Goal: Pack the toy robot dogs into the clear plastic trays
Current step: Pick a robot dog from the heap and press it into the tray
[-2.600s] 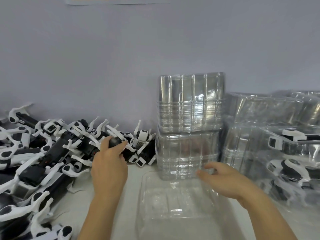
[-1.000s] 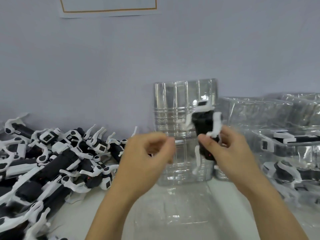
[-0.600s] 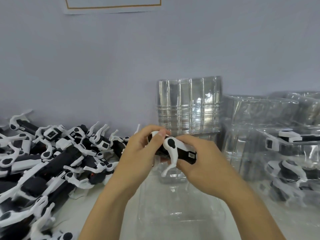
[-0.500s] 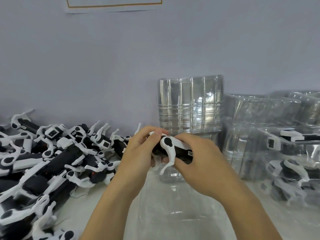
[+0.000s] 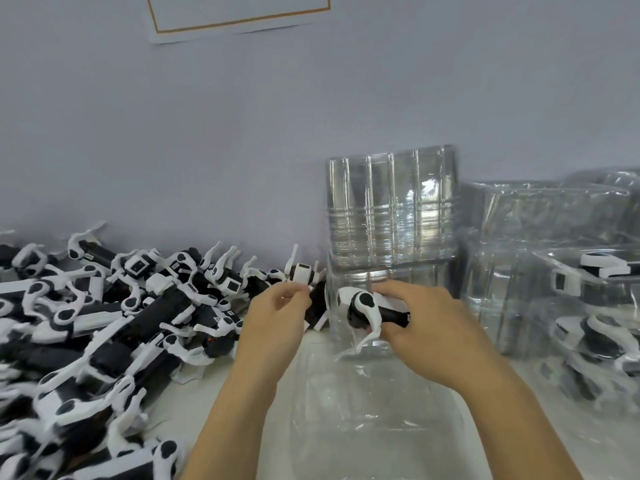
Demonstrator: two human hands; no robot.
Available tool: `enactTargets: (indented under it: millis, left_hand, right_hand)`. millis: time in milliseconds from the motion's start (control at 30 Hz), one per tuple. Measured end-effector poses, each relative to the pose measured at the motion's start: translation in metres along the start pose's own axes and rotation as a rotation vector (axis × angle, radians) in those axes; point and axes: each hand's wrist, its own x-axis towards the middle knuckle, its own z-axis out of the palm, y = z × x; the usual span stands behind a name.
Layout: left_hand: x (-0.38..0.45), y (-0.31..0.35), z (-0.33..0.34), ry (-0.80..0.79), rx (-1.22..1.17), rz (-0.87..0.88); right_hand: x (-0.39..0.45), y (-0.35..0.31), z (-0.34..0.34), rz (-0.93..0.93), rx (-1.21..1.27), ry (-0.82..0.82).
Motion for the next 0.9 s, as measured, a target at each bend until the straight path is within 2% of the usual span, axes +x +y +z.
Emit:
enactTargets:
  millis: [200, 433, 633, 833, 900]
  left_hand:
    - [-0.004, -0.059, -0.009, -0.054, -0.024, -0.101]
    - [0.005, -0.083, 0.006, -0.296, -0.103, -0.127]
    - [0.007, -0.085, 0.004, -0.182, -0.146, -0.113]
    - [0.006, -0.078, -0.003, -0.107, -0.194, 0.018]
    - [0.005, -0.076, -0.004, -0.108, -0.213, 0.047]
  right_hand:
    - [0.003, -0.001, 0.010, -0.044, 0.006, -0.058]
    - [0.007, -0.004, 0.020, -0.117, 0.170, -0.083]
    - [0.005, 0.000, 0.030, -0.126, 0.204, -0.129]
    - [0.005, 0.004, 0.011, -0.123, 0.604, 0.131]
    - [0.003, 0.006, 0.000, -0.117, 0.701, 0.162]
